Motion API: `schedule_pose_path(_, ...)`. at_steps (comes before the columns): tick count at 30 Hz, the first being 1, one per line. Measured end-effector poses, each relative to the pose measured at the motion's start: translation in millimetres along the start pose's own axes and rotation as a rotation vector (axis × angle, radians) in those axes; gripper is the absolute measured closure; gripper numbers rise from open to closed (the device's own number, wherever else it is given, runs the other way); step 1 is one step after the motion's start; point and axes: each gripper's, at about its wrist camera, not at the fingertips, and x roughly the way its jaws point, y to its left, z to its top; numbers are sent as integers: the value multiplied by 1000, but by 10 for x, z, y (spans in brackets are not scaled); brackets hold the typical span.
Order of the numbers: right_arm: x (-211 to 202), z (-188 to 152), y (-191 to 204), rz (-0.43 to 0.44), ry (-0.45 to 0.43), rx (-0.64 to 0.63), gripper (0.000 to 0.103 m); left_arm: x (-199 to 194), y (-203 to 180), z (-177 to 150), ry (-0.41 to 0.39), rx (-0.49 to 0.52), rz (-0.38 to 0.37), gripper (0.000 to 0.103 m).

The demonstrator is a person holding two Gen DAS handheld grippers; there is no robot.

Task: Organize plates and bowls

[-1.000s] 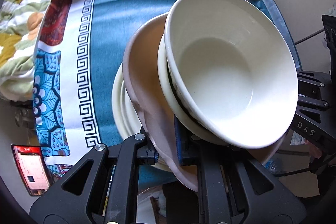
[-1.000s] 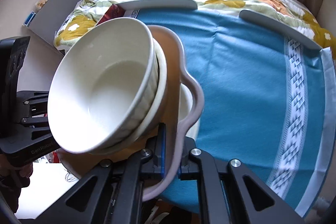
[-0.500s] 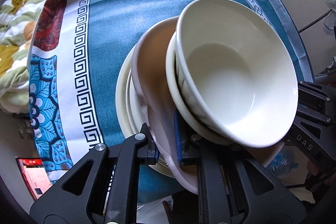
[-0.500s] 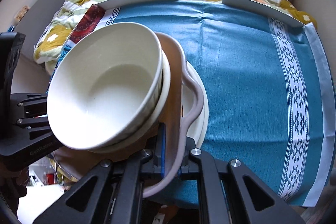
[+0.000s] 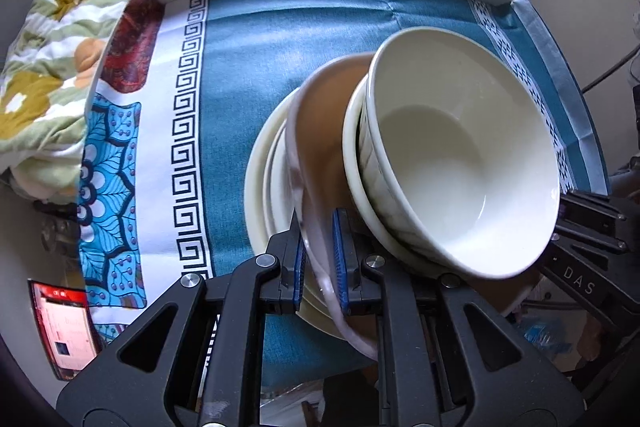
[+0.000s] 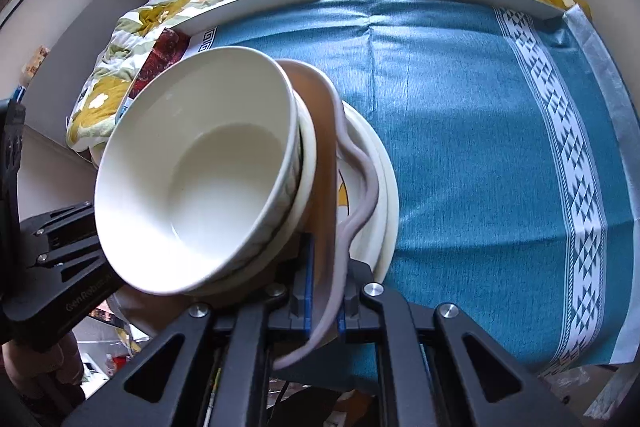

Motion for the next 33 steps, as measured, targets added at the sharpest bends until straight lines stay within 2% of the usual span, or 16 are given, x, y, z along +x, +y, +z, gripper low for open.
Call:
schedule_pose_path(5,-15,25,-1,1,12,24,95,-8,-21,9,-1,10,18,92)
schedule_pose_path(9,-137,84,4,-32,-19,6,91,-39,-27,5,-10,5,21,92)
schedule_pose_path(12,-162,106,-11,-45,0,-3,85,-67,-48,-1,-7,6,30,92)
schedule_pose_path(13,-161,92,-25,-47,5,-3,77,-74,-47,-4,-1,5,24,91)
schedule_pose_path(15,-174,60,-74,-73,2,8,60,-91,-36,-17,4,-2,23,78)
schedule_pose_path(17,-224,18,-137,-68,-10,28,43,-150,-19,-45,-13,2,72,55)
schedule_pose_path(19,-307,-24,-195,-60,-32,46,35,-230,26,-86,-32,-5,62,47)
schedule_pose_path(20,-336,-42,-205,-66,-39,45,25,-264,56,-109,-40,-16,51,43)
schedule_pose_path(22,-434,-98,-223,-55,-72,44,13,-350,101,-177,-56,-33,55,39)
schedule_pose_path(24,-553,-148,-216,-50,-115,39,11,-447,134,-262,-69,-49,68,33)
schedule_pose_path(26,-692,-194,-176,-59,-161,27,4,-593,162,-382,-91,-80,75,15)
schedule_pose_path(33,-1336,-395,23,-81,-324,-79,4,-1490,-4,-885,-272,-175,152,11)
